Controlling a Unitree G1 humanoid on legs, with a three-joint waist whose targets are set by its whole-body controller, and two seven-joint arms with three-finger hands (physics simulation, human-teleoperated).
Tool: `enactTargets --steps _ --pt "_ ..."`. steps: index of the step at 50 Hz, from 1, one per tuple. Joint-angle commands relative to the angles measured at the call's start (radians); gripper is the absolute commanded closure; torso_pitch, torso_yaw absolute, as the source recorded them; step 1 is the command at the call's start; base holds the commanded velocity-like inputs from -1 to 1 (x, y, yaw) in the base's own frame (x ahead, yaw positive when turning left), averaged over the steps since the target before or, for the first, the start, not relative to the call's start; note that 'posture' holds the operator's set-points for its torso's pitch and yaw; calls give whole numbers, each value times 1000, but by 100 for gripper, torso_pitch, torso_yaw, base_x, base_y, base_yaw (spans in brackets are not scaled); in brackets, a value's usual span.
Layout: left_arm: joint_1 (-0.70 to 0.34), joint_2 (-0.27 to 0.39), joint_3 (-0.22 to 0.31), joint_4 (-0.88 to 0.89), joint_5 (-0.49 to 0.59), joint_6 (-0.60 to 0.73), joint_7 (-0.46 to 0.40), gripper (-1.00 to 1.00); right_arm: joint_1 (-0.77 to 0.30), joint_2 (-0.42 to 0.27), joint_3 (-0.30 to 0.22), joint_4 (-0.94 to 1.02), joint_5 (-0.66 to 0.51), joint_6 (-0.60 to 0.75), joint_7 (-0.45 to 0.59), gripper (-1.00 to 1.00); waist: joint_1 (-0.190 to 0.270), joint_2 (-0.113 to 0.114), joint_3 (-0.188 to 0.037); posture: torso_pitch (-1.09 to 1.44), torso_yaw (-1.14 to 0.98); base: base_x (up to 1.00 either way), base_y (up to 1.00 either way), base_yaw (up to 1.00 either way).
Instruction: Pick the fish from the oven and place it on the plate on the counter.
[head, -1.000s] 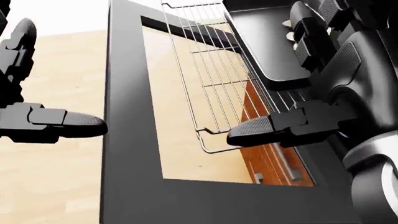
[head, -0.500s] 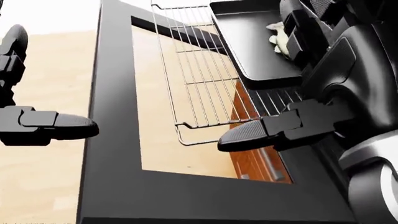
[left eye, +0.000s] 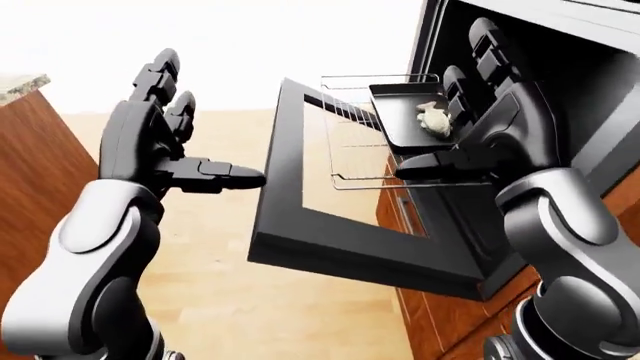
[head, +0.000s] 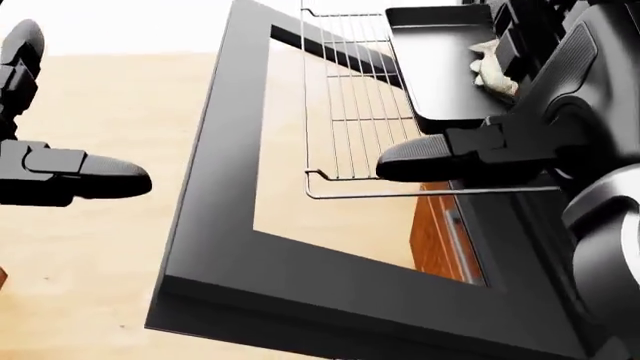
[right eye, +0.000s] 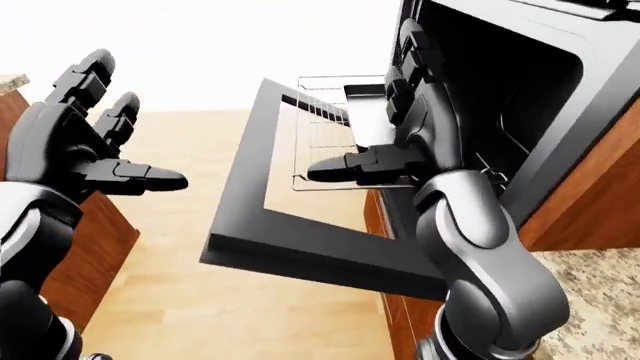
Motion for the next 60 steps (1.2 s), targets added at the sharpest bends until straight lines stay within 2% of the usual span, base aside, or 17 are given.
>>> enactTargets --steps 1,4,6,7,9,15,20,21,22,28,34,35,36,44,46,48,60 --pt "-30 10 7 -33 -10 -24 -1 -100 -23 -9 -14 -13 -9 -43 -2 -100 -1 3 -10 0 0 29 0 0" --pt "-30 11 6 -37 -12 -21 2 -100 -27 -13 -13 -4 -13 -49 0 -100 7 -35 -11 0 0 29 0 0" --pt "-31 14 7 -35 -13 -23 0 -100 -35 -16 -14 -1 -13 -47 1 -100 9 -99 -29 0 0 30 0 0" --pt "-28 15 8 -35 -13 -26 -2 -100 -35 -18 -11 0 -16 -48 1 -100 0 -61 -11 0 0 29 0 0" --pt "-29 20 18 -42 -17 -21 -3 -100 -36 -17 -5 3 -25 -52 2 -100 6 -68 -15 0 0 29 0 0" --pt "-33 33 35 -57 -32 -2 -1 -100 -50 -12 -2 3 -37 -46 4 -100 -1 -16 -10 0 0 29 0 0" --pt "-33 45 38 -57 -38 1 -1 -100 -60 -21 -14 7 -31 -42 9 -100 -22 72 -39 0 0 29 0 0" --pt "-35 45 38 -58 -39 2 0 -100 -61 -23 -16 10 -31 -44 10 -100 -7 57 -24 0 0 29 0 0" --pt "-41 46 38 -56 -41 6 2 -100 -67 -26 -20 9 -27 -38 8 -100 -14 72 -15 0 0 29 0 0" --pt "-43 54 48 -59 -51 9 3 -100 -77 -26 -18 5 -18 -33 -4 -100 2 23 -15 0 0 29 0 0" --pt "-40 62 54 -60 -63 10 7 -100 -87 -26 -19 -2 0 -22 -22 -100 20 -66 -42 0 0 29 0 0" --pt "-41 63 53 -57 -64 8 7 -100 -87 -27 -19 0 0 -23 -22 -100 6 -52 -24 0 0 28 0 0" --pt "-39 64 53 -55 -64 4 6 -100 -87 -29 -19 2 0 -25 -22 -100 11 -66 -18 0 0 29 0 0" --pt "-32 77 68 -61 -76 6 5 -100 -105 -24 -11 14 3 -20 -38 -100 -12 -11 -14 0 0 20 0 0" --pt "-33 78 69 -64 -80 10 7 -100 -119 -29 -13 14 7 -9 -44 -100 -15 35 -26 0 0 0 0 0" --pt "-37 82 71 -67 -84 14 10 -100 -140 -55 -13 15 -8 9 -45 -100 -17 10 -19 0 0 0 0 0" --pt "-27 87 71 -76 -79 17 9 -100 -224 -138 5 99 -166 90 17 -100 -8 -9 -25 0 0 0 0 0"
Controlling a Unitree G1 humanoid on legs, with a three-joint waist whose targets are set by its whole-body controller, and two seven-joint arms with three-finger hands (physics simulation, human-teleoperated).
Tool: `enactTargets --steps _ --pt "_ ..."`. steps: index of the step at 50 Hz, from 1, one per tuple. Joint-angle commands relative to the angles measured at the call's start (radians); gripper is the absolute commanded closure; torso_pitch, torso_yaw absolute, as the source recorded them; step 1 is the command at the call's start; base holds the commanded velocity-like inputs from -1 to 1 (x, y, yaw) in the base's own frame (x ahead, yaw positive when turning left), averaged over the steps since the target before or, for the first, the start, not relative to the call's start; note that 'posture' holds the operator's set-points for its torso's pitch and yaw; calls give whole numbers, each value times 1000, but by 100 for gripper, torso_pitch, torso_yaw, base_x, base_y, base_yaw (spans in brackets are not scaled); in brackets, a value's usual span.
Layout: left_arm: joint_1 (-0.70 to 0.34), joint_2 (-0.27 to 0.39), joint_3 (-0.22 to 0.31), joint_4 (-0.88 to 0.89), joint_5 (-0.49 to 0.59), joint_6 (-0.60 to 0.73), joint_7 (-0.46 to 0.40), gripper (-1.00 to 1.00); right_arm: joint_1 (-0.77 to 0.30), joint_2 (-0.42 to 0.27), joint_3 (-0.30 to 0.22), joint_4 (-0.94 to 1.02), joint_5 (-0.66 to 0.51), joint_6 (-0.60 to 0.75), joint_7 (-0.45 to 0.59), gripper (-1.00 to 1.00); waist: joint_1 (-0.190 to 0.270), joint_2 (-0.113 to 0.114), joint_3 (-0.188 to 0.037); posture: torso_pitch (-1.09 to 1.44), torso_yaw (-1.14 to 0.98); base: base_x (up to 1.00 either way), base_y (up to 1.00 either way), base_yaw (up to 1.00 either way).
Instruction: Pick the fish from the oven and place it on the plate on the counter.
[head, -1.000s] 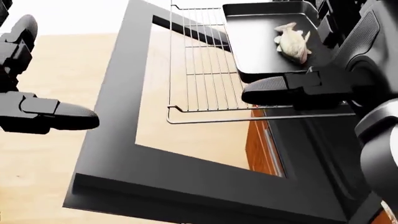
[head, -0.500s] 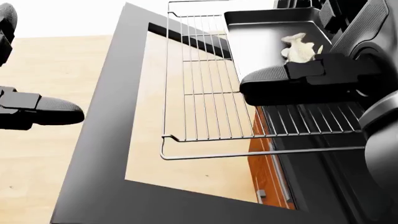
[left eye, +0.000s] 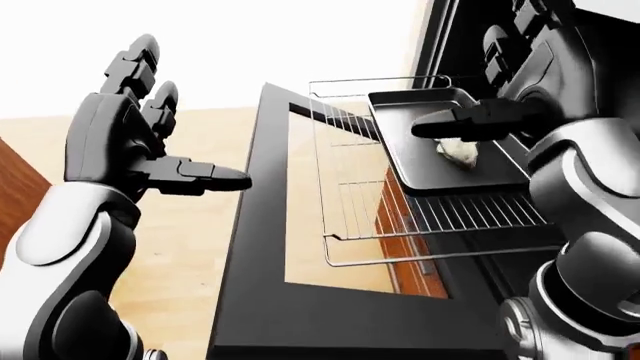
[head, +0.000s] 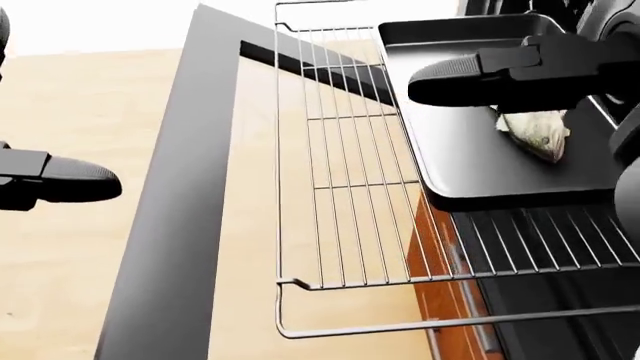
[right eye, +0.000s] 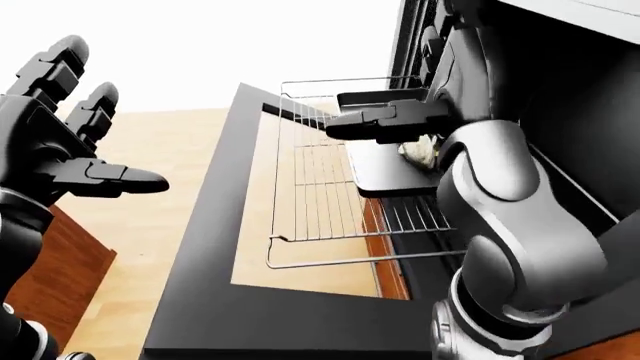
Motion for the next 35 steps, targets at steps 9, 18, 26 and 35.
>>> enactTargets --steps 9,18,26,35 --pt "-32 7 17 -20 -11 -17 11 -100 -139 -46 144 313 -328 -61 202 -100 -1 5 -15 0 0 0 0 0" --pt "-35 8 -3 5 -2 -39 14 -100 -335 49 184 868 -710 -350 429 -100 -10 21 -15 0 0 0 0 0" --pt "-14 -2 -8 7 23 -76 -5 -100 -504 93 132 1411 -824 -602 366 -100 -16 35 -24 0 0 0 0 0" --pt "7 2 0 9 48 -100 -29 -100 -597 62 122 1702 -810 -686 282 -100 -7 34 -34 0 0 0 0 0"
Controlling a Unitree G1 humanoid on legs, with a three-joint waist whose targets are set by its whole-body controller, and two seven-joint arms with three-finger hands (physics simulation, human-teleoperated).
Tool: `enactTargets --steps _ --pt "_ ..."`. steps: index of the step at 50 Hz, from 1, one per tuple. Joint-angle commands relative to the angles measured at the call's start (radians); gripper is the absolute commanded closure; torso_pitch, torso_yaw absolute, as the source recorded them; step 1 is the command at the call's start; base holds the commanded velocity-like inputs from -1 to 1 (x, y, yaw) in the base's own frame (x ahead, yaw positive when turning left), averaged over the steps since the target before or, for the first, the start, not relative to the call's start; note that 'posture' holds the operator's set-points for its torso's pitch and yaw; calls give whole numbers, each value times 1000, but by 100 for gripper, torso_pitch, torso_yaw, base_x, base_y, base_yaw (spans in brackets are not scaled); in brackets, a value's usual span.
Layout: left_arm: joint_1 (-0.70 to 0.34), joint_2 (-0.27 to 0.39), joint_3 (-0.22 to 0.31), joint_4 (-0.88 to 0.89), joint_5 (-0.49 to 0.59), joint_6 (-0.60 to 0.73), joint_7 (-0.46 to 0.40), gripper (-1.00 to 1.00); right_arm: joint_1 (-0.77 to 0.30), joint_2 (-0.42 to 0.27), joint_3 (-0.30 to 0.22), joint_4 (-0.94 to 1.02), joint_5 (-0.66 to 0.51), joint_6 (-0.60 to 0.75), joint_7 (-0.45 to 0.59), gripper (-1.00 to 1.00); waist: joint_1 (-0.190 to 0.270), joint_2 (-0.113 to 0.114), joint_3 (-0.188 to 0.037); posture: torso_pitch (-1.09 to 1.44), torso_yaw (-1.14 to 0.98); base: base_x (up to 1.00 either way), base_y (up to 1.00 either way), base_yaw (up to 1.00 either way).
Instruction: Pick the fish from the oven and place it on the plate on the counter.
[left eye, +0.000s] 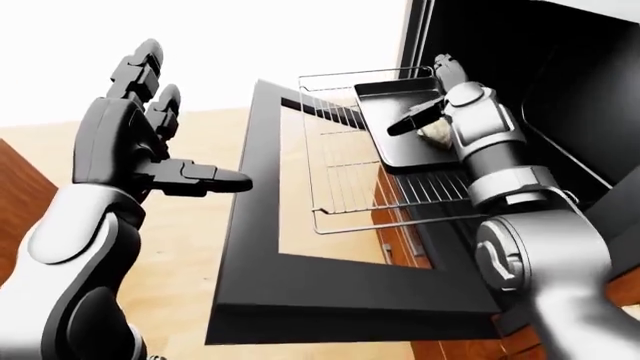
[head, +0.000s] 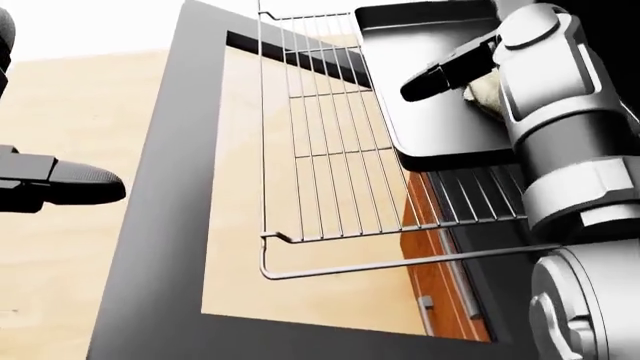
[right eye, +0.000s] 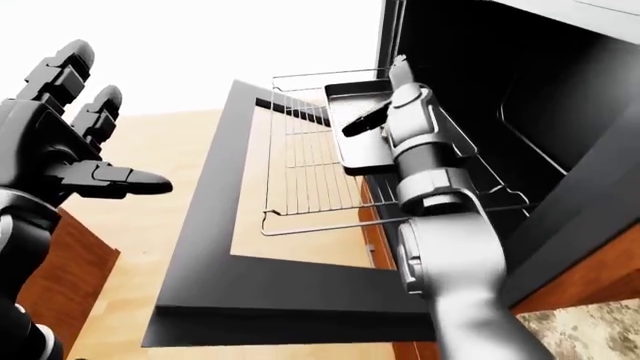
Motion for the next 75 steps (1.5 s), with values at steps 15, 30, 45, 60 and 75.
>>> enactTargets --steps 15,30,45,60,75 --pt "-32 34 41 -41 -7 7 -10 -100 -87 -57 0 108 -17 -51 -52 -100 11 -10 -15 6 0 0 0 0" --pt "14 47 62 -53 5 -1 -41 -100 -136 -81 -18 184 -34 -31 -115 -99 13 -9 29 13 0 0 0 0" --pt "14 40 62 -50 24 -15 -57 -100 -83 -101 -5 200 -76 -46 -98 -76 9 -16 70 21 0 0 0 0" --pt "40 27 65 -61 34 -31 -60 -100 -27 -77 8 205 -117 -80 -97 0 7 -22 96 28 0 0 0 0" --pt "41 27 69 -65 28 -30 -55 -100 -8 -75 6 195 -158 -137 -80 83 9 -27 112 35 0 0 0 0"
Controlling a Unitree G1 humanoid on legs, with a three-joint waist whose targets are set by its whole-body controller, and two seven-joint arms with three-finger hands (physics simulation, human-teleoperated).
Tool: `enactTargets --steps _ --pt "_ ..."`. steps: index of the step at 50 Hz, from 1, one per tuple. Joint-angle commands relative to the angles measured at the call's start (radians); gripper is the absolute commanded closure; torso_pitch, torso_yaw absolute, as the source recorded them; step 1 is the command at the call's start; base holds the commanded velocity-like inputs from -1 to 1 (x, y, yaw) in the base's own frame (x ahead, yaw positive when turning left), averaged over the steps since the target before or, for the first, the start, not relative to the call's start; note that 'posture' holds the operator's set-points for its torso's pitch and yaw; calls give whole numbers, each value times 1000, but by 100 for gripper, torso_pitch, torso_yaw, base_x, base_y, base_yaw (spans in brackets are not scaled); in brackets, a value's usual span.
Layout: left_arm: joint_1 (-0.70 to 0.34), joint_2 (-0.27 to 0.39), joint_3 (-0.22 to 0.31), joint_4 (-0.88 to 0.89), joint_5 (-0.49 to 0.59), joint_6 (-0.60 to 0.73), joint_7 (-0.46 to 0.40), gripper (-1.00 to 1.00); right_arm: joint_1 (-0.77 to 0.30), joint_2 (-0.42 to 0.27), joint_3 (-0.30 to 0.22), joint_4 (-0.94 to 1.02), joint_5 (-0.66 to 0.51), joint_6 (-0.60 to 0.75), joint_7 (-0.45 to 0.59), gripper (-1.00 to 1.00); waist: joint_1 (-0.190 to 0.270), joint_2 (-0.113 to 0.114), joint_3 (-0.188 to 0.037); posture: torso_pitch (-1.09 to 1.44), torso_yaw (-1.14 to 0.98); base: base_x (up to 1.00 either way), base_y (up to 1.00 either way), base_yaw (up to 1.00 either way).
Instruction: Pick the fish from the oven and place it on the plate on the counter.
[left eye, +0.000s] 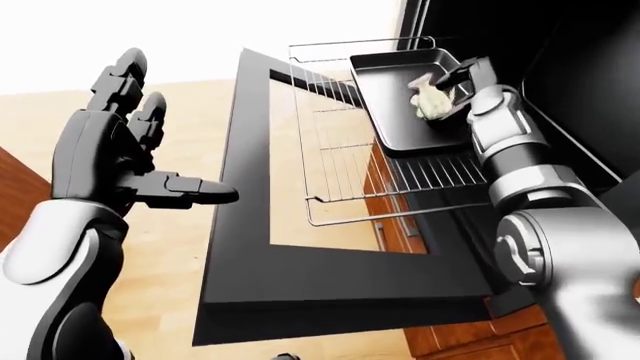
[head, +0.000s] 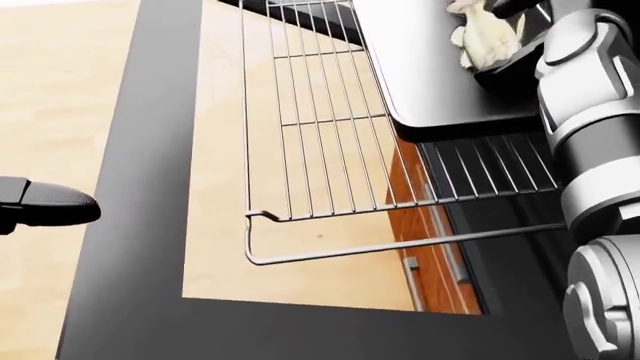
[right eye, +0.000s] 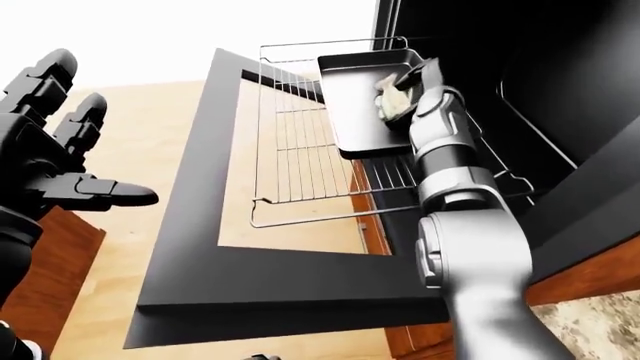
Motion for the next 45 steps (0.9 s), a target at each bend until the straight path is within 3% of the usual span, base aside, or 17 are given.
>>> enactTargets --steps 1,15,25,32,43,44,45 --pt "-30 10 11 -27 0 -16 9 -100 -2 16 -10 21 30 16 75 98 1 6 -17 35 0 0 0 0" --pt "-39 14 6 -40 9 -13 3 -100 -87 0 8 -76 62 -21 142 100 -7 4 7 32 0 0 0 0" --pt "-53 19 12 -43 -3 4 11 -100 -137 -6 0 -227 78 43 227 100 -6 12 -5 22 0 0 0 0" --pt "-52 20 13 -48 -7 10 16 -100 -153 2 -2 -353 80 102 280 100 -4 14 -36 15 0 0 0 0" --pt "-50 20 27 -73 -25 33 23 -100 -110 26 4 -500 72 159 332 100 -5 15 -105 4 0 0 0 0" --pt "-51 19 27 -73 -28 34 25 -100 -103 30 3 -506 74 158 333 100 -5 23 -133 3 0 -9 0 0" --pt "-52 18 27 -73 -29 36 28 -100 -97 32 4 -516 73 158 337 100 -6 28 -145 2 0 -29 0 0"
